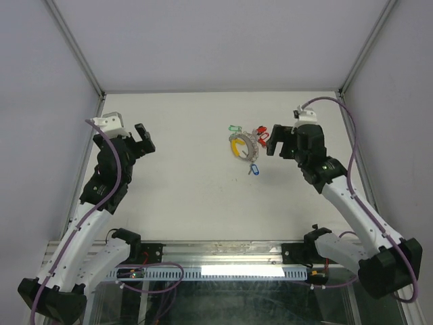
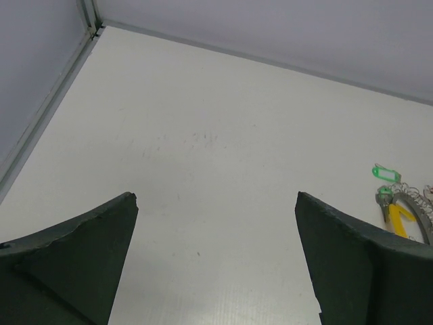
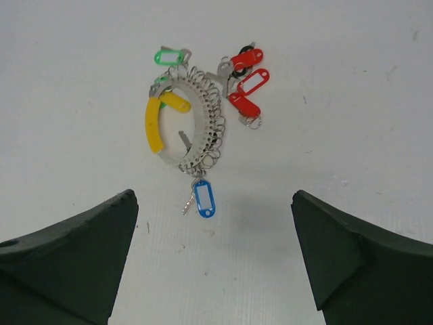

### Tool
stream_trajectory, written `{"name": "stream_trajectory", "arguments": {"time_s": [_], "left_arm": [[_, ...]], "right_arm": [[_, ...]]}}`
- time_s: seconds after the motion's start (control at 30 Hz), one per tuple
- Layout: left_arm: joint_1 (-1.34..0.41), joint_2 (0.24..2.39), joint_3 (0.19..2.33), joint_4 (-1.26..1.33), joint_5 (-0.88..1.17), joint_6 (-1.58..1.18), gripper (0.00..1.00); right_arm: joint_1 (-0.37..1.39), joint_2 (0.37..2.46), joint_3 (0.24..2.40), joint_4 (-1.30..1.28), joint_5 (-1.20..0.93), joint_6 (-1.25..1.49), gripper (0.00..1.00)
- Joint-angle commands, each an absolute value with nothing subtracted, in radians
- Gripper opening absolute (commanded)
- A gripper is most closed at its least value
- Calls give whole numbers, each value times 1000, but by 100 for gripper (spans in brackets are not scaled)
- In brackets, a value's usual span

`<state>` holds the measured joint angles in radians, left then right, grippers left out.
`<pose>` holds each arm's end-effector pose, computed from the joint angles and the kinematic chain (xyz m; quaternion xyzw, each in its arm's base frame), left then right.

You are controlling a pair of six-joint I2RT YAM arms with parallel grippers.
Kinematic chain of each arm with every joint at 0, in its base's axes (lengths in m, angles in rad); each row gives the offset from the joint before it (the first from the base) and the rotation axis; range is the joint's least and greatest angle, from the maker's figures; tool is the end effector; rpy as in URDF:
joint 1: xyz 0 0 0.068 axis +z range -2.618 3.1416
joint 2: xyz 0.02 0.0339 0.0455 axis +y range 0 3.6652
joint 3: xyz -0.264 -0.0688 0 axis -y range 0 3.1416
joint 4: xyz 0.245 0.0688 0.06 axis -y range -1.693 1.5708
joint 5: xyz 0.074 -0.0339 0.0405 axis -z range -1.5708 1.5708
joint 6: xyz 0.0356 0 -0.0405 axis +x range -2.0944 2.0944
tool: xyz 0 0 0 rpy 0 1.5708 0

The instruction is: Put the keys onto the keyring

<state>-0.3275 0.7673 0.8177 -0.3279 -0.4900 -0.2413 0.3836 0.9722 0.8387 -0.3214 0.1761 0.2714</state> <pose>0.1692 -0.0398 0.3402 -0.1126 0.7799 0.0218 0.6154 0.2064 0.0766 0.3105 -0.0009 0.8463 0.0990 0.5234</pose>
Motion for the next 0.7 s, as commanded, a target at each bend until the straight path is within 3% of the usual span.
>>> {"name": "stream_trajectory", "arguments": {"time_s": [0.0,0.2,0.67], "left_arm": [[-328,778,798,-278,-453,-188,99],[-329,816,783,-297,-395,-158,99],[-329,874,762,-310,-378,-192,99]], "right_arm": [[382,1125,967,-388,-8,191,97],[392,1399,1135,-467,-201,181,86],[522,1894,1470,-454,-109,268,74]]}}
